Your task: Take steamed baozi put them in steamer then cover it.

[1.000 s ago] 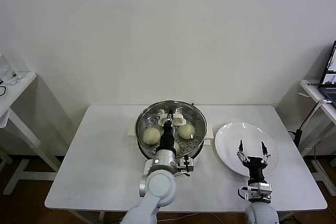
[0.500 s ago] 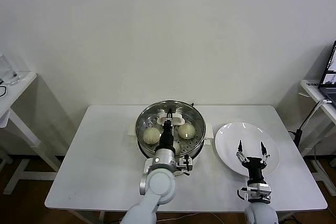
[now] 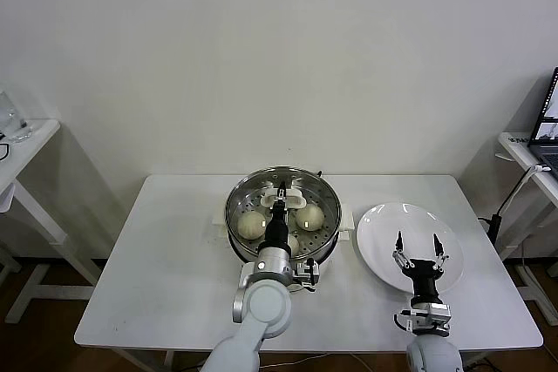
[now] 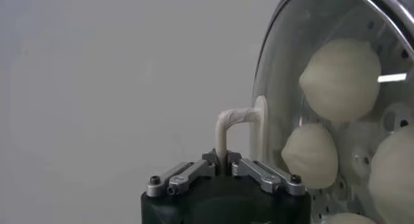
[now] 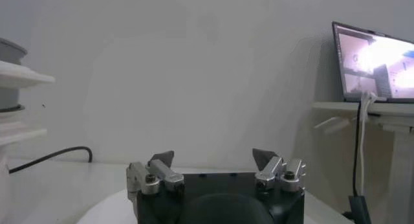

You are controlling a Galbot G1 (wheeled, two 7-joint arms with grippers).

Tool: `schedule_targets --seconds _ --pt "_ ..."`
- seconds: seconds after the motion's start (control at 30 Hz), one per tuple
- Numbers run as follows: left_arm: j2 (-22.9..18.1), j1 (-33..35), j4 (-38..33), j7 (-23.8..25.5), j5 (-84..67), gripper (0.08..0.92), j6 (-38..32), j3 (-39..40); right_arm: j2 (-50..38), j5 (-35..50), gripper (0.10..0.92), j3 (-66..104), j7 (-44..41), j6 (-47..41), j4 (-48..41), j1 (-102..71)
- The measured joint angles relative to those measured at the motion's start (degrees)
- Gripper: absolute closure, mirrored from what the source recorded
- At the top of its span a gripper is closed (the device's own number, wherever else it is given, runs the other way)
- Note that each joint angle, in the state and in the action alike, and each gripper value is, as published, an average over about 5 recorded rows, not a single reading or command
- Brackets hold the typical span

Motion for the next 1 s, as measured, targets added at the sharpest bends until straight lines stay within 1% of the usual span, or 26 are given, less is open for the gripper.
schedule_targets --seconds 0.2,0.3,0.4,0.67,0.93,1.0 --pt "-0.38 0.29 0.17 -0.17 0.24 0.813 -0.41 -0.54 0.20 -0.02 0.203 -0.09 -0.08 0.01 -0.09 0.44" --pt "-0.32 0.45 0.17 -0.24 0.33 0.795 -0.51 -0.79 0.15 -0.01 0.203 -0.11 -0.09 0.00 -0.05 0.57" --pt "-0.14 0.69 -0.07 -0.24 0.36 0.729 -0.53 -0.92 0.06 -0.01 0.203 -0.21 -0.09 -0.03 0.00 0.63" --pt "1.05 1.89 -2.60 0.21 -0.39 0.498 -0.37 -0.14 -0.05 -0.05 0.203 -0.35 -0.12 -0.08 -0.02 0.73" --pt "3.76 4.20 -8.47 2.01 -2.82 0.264 0.09 1.27 0.28 -0.01 0.203 -0.32 -0.09 -0.15 0.06 1.11" --pt "4.80 4.97 -10.46 2.24 -3.64 0.220 0.18 1.44 0.33 0.01 0.203 -0.35 -0.06 -0.25 0.20 1.12"
